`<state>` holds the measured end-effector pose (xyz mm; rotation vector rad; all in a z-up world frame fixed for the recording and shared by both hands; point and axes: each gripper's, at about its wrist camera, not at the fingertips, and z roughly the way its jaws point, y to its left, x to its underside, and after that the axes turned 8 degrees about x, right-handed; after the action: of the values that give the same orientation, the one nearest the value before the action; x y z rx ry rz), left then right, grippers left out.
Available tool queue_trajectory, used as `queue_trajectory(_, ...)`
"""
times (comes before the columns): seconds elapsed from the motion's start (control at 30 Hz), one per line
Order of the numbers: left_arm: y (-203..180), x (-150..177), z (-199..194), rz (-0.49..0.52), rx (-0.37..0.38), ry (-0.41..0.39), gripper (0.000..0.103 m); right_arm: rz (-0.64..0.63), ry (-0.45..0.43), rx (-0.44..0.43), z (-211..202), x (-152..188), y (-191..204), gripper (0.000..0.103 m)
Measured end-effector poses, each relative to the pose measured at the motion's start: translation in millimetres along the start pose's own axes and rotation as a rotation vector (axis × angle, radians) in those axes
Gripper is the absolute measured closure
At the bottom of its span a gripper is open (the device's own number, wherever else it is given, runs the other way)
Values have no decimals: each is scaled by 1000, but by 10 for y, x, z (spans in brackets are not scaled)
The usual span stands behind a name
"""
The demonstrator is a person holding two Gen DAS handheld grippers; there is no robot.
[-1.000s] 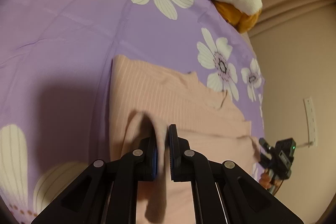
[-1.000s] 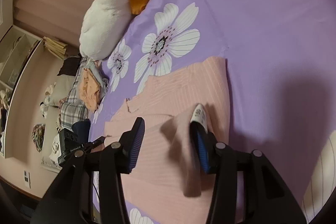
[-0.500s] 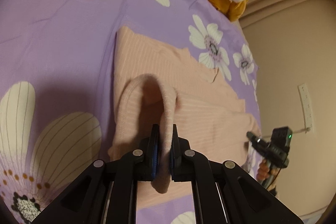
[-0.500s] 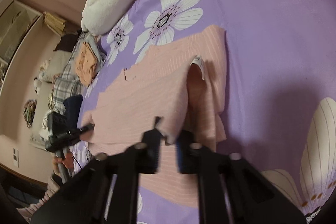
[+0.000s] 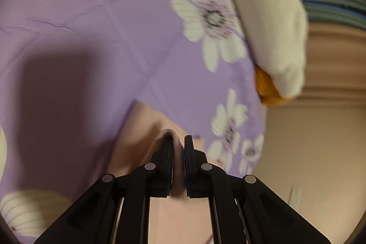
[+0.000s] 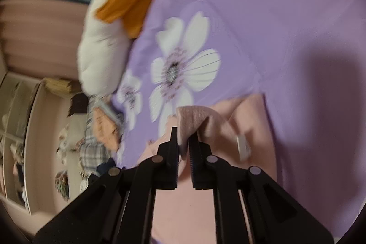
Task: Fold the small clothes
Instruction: 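Fold the hem up toward the collar and release both grippers, then pull both tools back from the folded shirt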
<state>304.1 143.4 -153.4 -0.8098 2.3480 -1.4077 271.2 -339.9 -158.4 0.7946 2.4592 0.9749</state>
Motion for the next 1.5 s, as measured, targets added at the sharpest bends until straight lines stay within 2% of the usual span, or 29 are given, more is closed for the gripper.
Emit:
queue_trajectory(0.03,27,-32,28,-20,-6,-6,101,15,3,0,35,-32,-12,86)
queue_trajectory(0.07,46,-60,51,-29,-10,-3,101,33,4,5,72,-65,-28,73)
queue_trajectory(0.1,56,-97,87,-26,-27,-2,101,54,0,17,98,-98,-46,51)
queue_trajectory(0.13,57,-111,103,-19,-42,2,101,75,-9,21,102,-124,-63,44)
queue_trajectory(0.17,56,-129,106,-15,-55,4,101,90,-20,10,80,-144,-86,42)
queue_trajectory(0.33,103,-205,-94,-4,-33,-39,100,57,-69,0,-106,-142,-66,42)
queue_trajectory(0.47,215,-276,-393,-10,-40,-89,100,-14,-80,14,-306,5,-81,42)
queue_trajectory(0.53,242,-255,-494,11,-50,-89,100,-32,-85,15,-405,94,-150,42)
queue_trajectory(0.7,236,24,-670,134,-37,-11,100,-96,-94,42,-660,389,-268,42)
queue_trajectory(0.83,217,471,-764,316,-61,87,100,-193,-92,82,-861,681,-293,42)
queue_trajectory(1.0,276,892,-864,460,-91,171,100,-316,-74,140,-1024,1070,-333,42)
queue_trajectory(1.13,282,1061,-849,510,-106,216,100,-353,-43,184,-965,1245,-396,42)
queue_trajectory(1.23,257,1151,-802,550,-117,245,100,-366,-22,207,-846,1333,-445,47)
queue_trajectory(1.3,256,1185,-770,566,-131,252,100,-380,-10,212,-783,1382,-448,58)
queue_trajectory(1.37,267,1196,-761,572,-142,244,100,-400,-2,226,-718,1416,-439,65)
queue_trajectory(1.5,314,1184,-756,555,-123,234,100,-399,3,221,-671,1423,-444,84)
